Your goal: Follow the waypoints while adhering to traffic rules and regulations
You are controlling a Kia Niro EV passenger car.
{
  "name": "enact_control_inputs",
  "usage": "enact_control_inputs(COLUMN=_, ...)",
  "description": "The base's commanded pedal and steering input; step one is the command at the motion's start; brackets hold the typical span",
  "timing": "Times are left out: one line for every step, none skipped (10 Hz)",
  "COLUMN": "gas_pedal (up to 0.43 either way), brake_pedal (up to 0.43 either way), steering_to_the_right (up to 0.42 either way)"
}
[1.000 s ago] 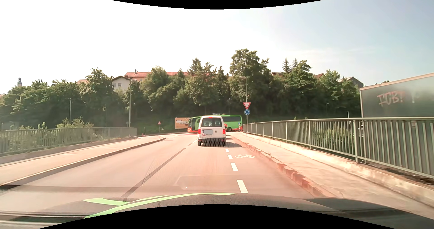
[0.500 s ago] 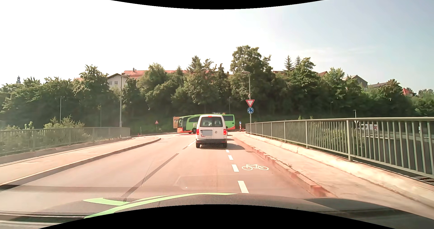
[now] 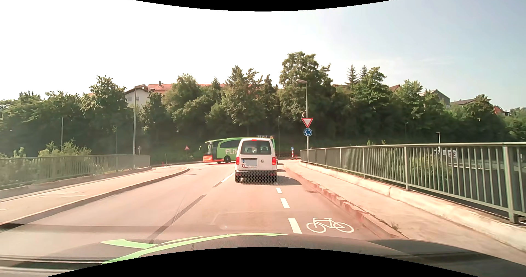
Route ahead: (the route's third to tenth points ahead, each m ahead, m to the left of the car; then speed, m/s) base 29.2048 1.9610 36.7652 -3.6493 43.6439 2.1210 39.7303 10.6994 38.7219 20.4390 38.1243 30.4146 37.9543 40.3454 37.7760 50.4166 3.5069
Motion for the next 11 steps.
enact_control_inputs(gas_pedal=0.0, brake_pedal=0.024, steering_to_the_right=0.0)
enact_control_inputs(gas_pedal=0.0, brake_pedal=0.079, steering_to_the_right=0.0)
enact_control_inputs(gas_pedal=0.0, brake_pedal=0.128, steering_to_the_right=0.0)
enact_control_inputs(gas_pedal=0.0, brake_pedal=0.122, steering_to_the_right=0.0)
enact_control_inputs(gas_pedal=0.0, brake_pedal=0.128, steering_to_the_right=0.0)
enact_control_inputs(gas_pedal=0.0, brake_pedal=0.134, steering_to_the_right=0.0)
enact_control_inputs(gas_pedal=0.0, brake_pedal=0.14, steering_to_the_right=0.0)
enact_control_inputs(gas_pedal=0.0, brake_pedal=0.134, steering_to_the_right=0.0)
enact_control_inputs(gas_pedal=0.0, brake_pedal=0.11, steering_to_the_right=0.0)
enact_control_inputs(gas_pedal=0.0, brake_pedal=0.098, steering_to_the_right=0.0)
enact_control_inputs(gas_pedal=0.0, brake_pedal=0.098, steering_to_the_right=0.0)
